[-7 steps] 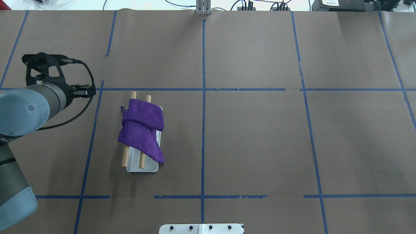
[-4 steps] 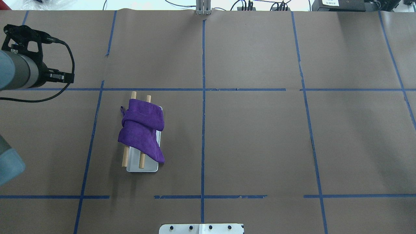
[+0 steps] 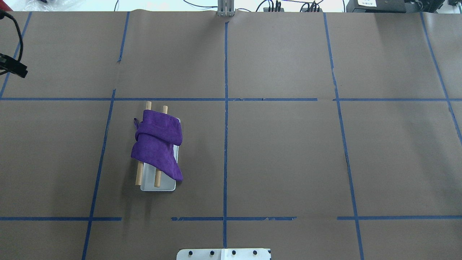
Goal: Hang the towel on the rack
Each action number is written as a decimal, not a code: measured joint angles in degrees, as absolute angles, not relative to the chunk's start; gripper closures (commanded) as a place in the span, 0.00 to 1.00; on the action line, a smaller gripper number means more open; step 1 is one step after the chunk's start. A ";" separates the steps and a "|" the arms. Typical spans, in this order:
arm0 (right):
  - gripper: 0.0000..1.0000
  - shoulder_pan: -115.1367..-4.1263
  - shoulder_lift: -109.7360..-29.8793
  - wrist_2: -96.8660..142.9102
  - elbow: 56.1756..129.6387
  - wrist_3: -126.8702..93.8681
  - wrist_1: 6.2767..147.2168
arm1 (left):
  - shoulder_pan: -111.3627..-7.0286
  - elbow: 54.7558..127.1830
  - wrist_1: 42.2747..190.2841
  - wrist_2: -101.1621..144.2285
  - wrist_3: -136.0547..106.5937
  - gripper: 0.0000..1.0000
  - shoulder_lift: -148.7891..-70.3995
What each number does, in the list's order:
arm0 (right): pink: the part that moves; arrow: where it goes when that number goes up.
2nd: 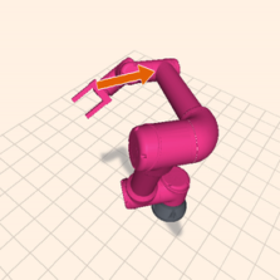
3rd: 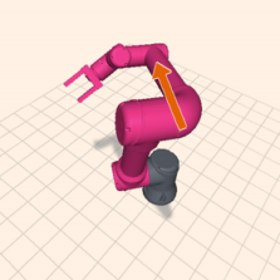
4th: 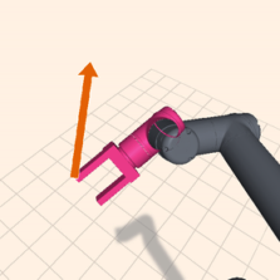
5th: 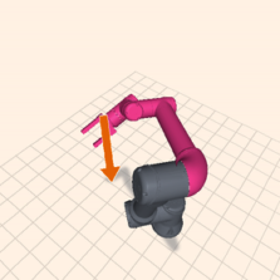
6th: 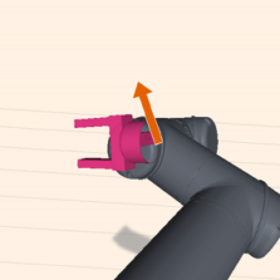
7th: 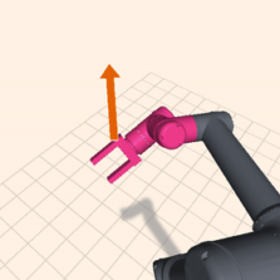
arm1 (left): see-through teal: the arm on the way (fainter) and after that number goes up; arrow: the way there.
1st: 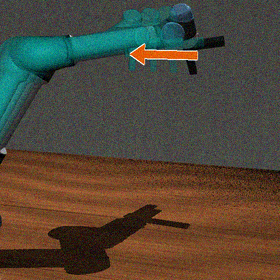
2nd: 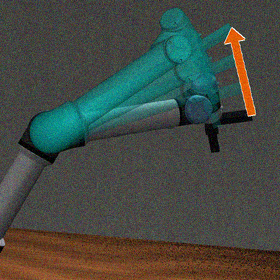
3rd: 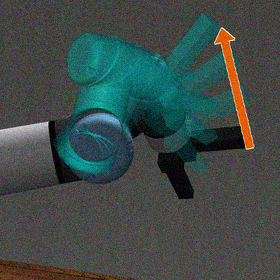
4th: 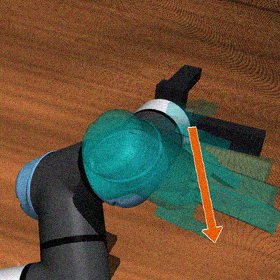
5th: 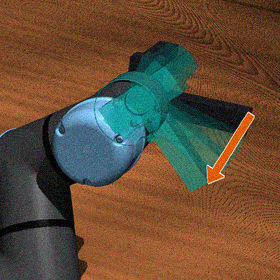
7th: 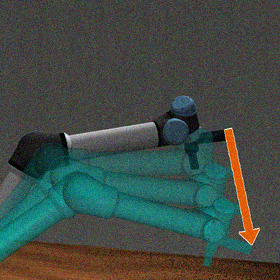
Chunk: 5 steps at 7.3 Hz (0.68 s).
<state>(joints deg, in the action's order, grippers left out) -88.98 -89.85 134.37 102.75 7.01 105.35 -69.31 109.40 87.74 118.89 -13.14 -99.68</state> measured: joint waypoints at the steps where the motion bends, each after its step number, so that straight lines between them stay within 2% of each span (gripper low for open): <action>1: 0.00 -89.03 -89.75 134.99 102.40 3.96 105.30 | -73.67 107.21 87.59 122.13 -6.81 0.00 -97.84; 5: 0.00 -89.03 -90.72 139.42 100.41 1.51 101.40 | -87.75 94.59 85.83 130.38 6.70 0.00 -94.64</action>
<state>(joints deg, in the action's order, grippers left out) -89.03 -90.72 139.42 100.41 1.51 101.40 -87.75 94.59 85.83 130.38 6.70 -94.64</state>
